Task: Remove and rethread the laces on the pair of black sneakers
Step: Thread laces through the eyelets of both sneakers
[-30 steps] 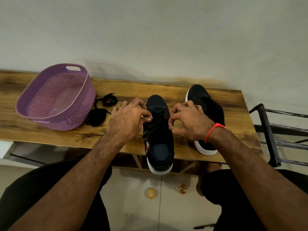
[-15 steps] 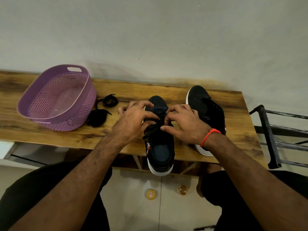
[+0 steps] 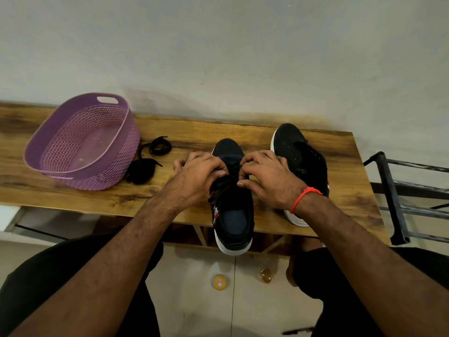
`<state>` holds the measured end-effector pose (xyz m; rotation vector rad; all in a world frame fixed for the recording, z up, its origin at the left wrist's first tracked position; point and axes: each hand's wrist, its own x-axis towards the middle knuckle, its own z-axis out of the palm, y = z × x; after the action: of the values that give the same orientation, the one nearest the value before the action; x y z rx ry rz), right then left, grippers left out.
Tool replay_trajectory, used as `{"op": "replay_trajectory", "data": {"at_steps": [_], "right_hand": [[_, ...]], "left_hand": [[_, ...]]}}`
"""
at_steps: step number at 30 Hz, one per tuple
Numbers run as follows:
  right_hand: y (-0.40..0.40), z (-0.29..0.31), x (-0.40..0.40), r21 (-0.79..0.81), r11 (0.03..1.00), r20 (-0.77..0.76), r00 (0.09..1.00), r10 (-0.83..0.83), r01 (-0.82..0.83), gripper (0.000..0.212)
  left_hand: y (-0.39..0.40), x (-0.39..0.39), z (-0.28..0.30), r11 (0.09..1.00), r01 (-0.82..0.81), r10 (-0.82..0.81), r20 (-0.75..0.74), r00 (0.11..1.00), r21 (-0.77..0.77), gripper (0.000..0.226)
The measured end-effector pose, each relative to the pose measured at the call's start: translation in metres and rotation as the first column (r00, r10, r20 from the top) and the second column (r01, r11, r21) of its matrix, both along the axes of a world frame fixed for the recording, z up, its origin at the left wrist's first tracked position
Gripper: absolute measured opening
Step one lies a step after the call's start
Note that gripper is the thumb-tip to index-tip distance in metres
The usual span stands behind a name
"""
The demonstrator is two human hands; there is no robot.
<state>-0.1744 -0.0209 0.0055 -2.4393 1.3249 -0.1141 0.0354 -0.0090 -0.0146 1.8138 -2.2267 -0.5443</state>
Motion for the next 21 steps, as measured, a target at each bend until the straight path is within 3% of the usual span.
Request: {"op": "replay_trajectory", "data": {"at_steps": [4, 11, 15, 21], "right_hand": [[-0.001, 0.000, 0.000, -0.005, 1.000, -0.003, 1.000, 0.008, -0.008, 0.018], [0.000, 0.000, -0.001, -0.006, 1.000, 0.005, 1.000, 0.011, -0.011, 0.018], [0.000, 0.000, -0.001, -0.018, 1.000, 0.012, 1.000, 0.019, -0.019, 0.016], [0.000, 0.004, -0.002, -0.042, 0.999, -0.023, 0.999, 0.030, -0.031, 0.019]], "left_hand": [[-0.001, 0.003, -0.004, 1.000, 0.020, -0.018, -0.088, 0.996, 0.017, 0.012], [-0.003, 0.007, -0.004, 0.994, 0.017, 0.008, -0.218, 0.976, 0.111, 0.024], [0.000, 0.003, 0.005, 0.999, -0.033, 0.032, -0.066, 0.997, -0.011, 0.011], [0.008, -0.004, 0.010, 0.982, -0.020, 0.057, 0.195, 0.979, -0.187, 0.025]]}}
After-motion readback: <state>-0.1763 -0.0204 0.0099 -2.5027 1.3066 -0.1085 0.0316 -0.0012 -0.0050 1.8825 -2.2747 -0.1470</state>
